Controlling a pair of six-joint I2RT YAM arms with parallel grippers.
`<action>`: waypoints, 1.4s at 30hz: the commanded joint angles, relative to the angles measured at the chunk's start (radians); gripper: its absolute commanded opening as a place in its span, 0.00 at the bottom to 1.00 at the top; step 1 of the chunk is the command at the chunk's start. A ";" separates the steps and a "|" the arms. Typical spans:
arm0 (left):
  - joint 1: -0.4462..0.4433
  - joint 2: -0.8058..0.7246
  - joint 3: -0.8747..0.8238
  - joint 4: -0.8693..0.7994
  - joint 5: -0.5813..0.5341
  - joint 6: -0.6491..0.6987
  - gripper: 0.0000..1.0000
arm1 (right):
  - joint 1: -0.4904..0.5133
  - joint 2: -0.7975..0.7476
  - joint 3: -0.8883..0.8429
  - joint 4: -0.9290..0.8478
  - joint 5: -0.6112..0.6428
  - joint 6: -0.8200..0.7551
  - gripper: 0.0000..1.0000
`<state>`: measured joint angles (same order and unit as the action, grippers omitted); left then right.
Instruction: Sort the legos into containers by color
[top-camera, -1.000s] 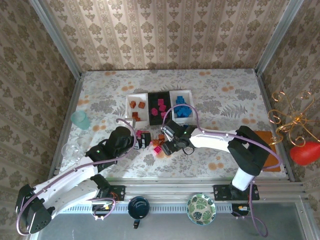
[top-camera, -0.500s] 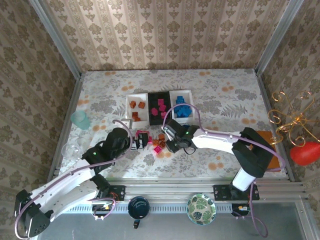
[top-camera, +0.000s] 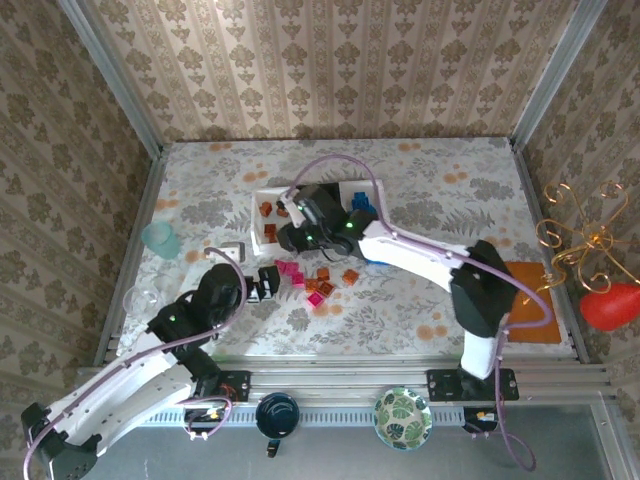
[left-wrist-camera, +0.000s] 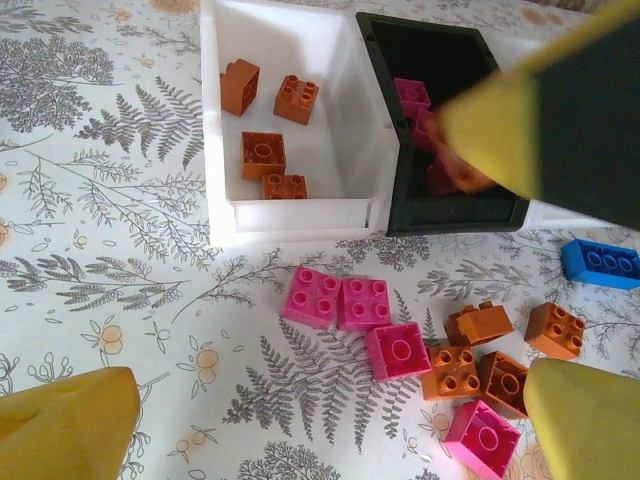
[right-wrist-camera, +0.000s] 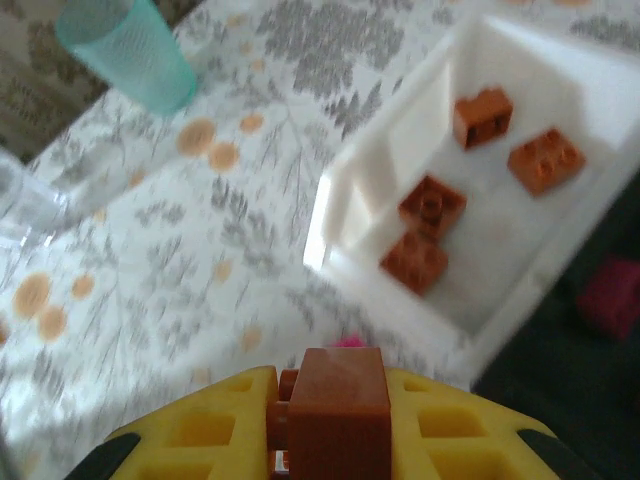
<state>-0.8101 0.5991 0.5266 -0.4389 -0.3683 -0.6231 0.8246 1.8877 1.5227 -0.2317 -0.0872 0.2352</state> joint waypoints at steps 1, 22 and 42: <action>0.005 -0.027 -0.016 -0.041 -0.019 -0.028 1.00 | -0.024 0.143 0.129 -0.002 -0.005 0.020 0.24; 0.007 -0.029 -0.039 -0.004 0.066 -0.017 1.00 | -0.042 0.095 0.128 0.046 0.021 0.088 0.67; 0.014 0.047 -0.068 0.103 0.090 -0.021 1.00 | -0.078 -0.283 -0.584 -0.008 0.191 0.178 0.68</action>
<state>-0.8024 0.6437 0.4694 -0.3637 -0.2924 -0.6365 0.7666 1.5845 0.9360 -0.2119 0.0540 0.3717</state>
